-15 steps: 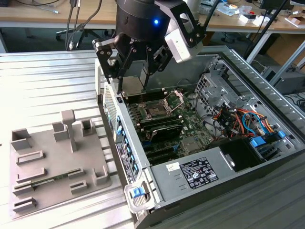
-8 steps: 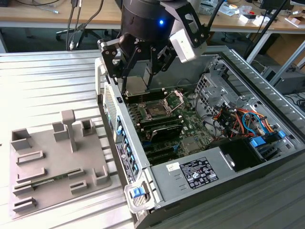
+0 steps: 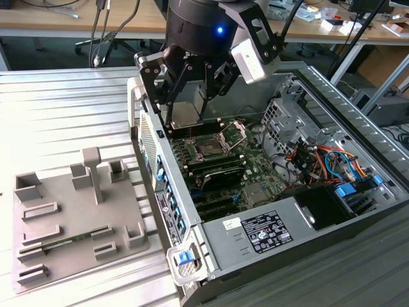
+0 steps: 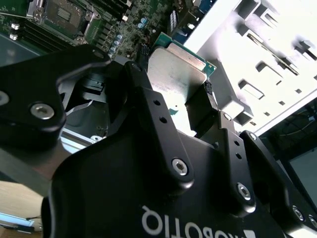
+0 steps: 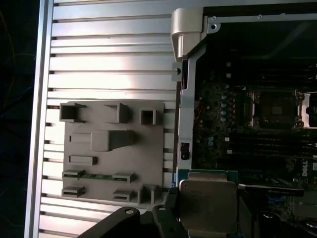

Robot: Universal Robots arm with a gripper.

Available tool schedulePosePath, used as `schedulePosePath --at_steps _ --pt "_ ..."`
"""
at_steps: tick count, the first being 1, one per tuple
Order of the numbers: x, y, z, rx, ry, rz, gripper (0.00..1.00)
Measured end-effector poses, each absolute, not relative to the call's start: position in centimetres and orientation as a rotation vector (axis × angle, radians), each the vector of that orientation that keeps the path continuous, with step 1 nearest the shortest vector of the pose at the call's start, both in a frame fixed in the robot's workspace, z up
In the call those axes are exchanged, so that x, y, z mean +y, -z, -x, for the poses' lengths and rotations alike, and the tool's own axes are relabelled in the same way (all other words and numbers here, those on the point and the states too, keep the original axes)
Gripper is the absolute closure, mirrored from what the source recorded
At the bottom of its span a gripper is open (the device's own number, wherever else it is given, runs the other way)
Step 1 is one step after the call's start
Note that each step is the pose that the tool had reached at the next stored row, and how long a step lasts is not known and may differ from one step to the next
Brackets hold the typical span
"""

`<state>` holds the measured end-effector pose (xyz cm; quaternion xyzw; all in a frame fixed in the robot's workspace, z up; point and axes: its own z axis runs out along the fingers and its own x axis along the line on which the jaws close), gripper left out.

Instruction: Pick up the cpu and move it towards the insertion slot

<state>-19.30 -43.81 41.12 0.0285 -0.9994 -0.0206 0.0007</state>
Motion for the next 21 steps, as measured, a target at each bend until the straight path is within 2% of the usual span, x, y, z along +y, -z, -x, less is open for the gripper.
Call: schedulePosePath --at_steps 21 --pt "-43.4 -40.8 17.1 -3.138 0.064 -0.090 0.45"
